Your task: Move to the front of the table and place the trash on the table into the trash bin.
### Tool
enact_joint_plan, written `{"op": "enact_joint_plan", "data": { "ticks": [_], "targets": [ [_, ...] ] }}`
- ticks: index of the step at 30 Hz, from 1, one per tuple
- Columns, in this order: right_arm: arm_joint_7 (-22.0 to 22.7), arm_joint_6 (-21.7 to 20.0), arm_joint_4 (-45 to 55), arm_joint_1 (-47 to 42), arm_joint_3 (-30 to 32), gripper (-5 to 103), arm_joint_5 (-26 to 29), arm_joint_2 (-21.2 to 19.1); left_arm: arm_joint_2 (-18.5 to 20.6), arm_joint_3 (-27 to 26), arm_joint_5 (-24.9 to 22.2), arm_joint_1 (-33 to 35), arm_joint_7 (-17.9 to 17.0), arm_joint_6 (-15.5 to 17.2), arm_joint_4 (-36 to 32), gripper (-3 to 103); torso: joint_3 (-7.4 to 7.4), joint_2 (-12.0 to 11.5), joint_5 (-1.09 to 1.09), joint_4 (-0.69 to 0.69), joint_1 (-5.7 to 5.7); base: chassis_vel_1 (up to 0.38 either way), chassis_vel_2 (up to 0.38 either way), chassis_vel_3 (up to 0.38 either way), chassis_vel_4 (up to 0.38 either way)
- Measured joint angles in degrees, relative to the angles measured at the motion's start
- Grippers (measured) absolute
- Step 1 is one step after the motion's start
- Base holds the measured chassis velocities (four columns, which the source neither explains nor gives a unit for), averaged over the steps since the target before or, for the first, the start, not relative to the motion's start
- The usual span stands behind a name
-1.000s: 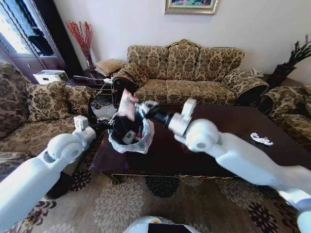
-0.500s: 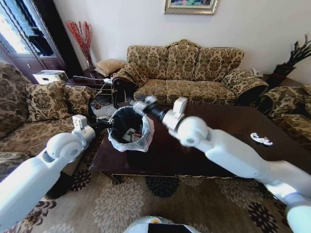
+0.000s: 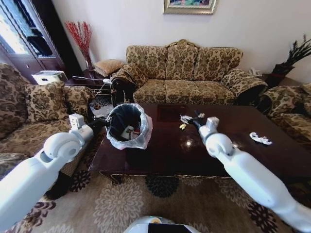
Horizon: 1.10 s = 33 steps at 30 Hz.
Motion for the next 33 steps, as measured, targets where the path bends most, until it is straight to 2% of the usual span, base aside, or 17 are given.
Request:
{"op": "enact_joint_plan", "data": {
  "ticks": [7,20,24,26,30,33],
  "targets": [
    [0.98,-0.37,0.14,-4.96,3.09,100,-0.9,1.28,1.41,-1.11,-0.56,0.72,-1.13,-0.17,-1.65,3,-0.01,0.01,0.01,-0.02,-0.02,-0.086,0.077,0.085,-0.093],
    [2.2,0.02,-1.12,-8.41,4.8,100,-3.07,2.12,0.75,-1.08,-0.89,1.15,-2.45,-0.08,-3.34,3,0.03,-0.01,0.01,-0.02,0.06,-0.236,0.225,0.209,-0.232],
    [2.16,0.62,-0.09,-12.03,5.28,100,-4.63,2.67,0.87,-1.29,-1.22,1.2,-2.81,0.0,-3.97,3,0.04,-0.02,0.04,-0.03,0.09,-0.103,0.12,0.088,-0.082],
    [2.07,0.37,0.2,-12.92,5.42,100,-5.2,2.89,0.87,-1.31,-1.26,1.2,-2.92,0.0,-3.98,3,0.04,-0.01,-0.01,-0.03,0.07,0.0,0.0,0.0,0.0],
    [2.91,0.13,-1.2,-14.13,4.49,100,-6.08,4.92,0.47,-1.25,-1.26,1.2,-2.94,0.02,-3.98,3,-0.03,0.02,0.01,-0.03,-0.06,0.0,0.0,0.0,0.0],
    [5.95,0.44,-5.61,-13.77,2.33,100,-5.63,9.44,-0.05,-1.05,-1.16,1.38,-2.94,0.03,-3.85,3,-0.02,0.03,0.01,-0.03,-0.06,0.018,-0.006,-0.006,0.008]
  ]
}}
